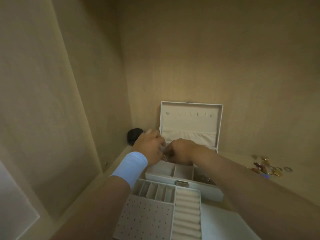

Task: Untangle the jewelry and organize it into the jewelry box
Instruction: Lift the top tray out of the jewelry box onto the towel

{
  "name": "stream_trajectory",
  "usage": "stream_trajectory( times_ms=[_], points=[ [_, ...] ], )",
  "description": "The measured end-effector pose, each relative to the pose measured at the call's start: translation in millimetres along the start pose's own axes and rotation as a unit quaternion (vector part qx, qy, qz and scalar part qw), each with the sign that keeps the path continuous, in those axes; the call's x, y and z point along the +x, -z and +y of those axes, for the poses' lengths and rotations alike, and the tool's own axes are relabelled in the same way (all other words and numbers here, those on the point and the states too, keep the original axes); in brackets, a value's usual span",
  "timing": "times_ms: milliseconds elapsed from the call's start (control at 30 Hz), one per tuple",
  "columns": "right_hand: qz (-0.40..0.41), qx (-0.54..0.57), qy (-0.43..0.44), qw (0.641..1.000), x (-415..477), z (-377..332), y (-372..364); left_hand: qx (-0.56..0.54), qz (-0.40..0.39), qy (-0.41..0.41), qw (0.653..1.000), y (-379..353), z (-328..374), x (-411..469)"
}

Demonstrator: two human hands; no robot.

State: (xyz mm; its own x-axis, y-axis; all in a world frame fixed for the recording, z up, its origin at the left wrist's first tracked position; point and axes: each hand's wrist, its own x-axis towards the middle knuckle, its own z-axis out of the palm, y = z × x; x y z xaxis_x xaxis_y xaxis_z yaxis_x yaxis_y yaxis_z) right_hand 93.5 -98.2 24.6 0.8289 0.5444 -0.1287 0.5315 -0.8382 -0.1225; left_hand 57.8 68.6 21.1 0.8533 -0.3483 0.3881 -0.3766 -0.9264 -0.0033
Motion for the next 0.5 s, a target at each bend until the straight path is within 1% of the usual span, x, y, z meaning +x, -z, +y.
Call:
stream_trajectory(
  times_ms=[33, 67, 133, 200, 300, 333, 400, 500],
  points=[
    [-0.009, -0.012, 0.009, 1.000, 6.3, -0.1, -2.2, -0.029, 0.023, 0.012, 0.999, -3.7, -4.7, -2.7],
    [-0.018, -0.024, 0.018, 0.999, 13.0, -0.8, -4.3, -0.066, 0.025, 0.033, 0.997, -7.7, -10.2, -5.4],
    [-0.041, -0.059, 0.028, 0.997, 22.7, -4.2, -4.8, -0.149, -0.008, 0.084, 0.985, -10.1, -14.2, -9.6],
    [-0.074, -0.120, 0.034, 0.989, 31.9, -10.1, -2.7, -0.223, -0.040, 0.129, 0.966, -9.4, -13.2, -10.7],
    [-0.119, -0.194, 0.030, 0.973, 39.9, -17.1, -0.2, -0.296, -0.081, 0.158, 0.938, -8.9, -10.1, -8.5],
    [-0.127, -0.201, 0.025, 0.971, 40.9, -18.2, 0.5, -0.301, -0.092, 0.161, 0.935, -9.6, -9.9, -7.7],
    [-0.139, -0.197, 0.015, 0.970, 40.7, -19.2, 2.2, -0.283, -0.099, 0.161, 0.940, -11.6, -10.7, -7.8],
    [-0.135, -0.151, 0.019, 0.979, 39.6, -14.7, 2.7, -0.279, -0.068, 0.168, 0.943, -13.3, -12.5, -9.6]
  ],
)
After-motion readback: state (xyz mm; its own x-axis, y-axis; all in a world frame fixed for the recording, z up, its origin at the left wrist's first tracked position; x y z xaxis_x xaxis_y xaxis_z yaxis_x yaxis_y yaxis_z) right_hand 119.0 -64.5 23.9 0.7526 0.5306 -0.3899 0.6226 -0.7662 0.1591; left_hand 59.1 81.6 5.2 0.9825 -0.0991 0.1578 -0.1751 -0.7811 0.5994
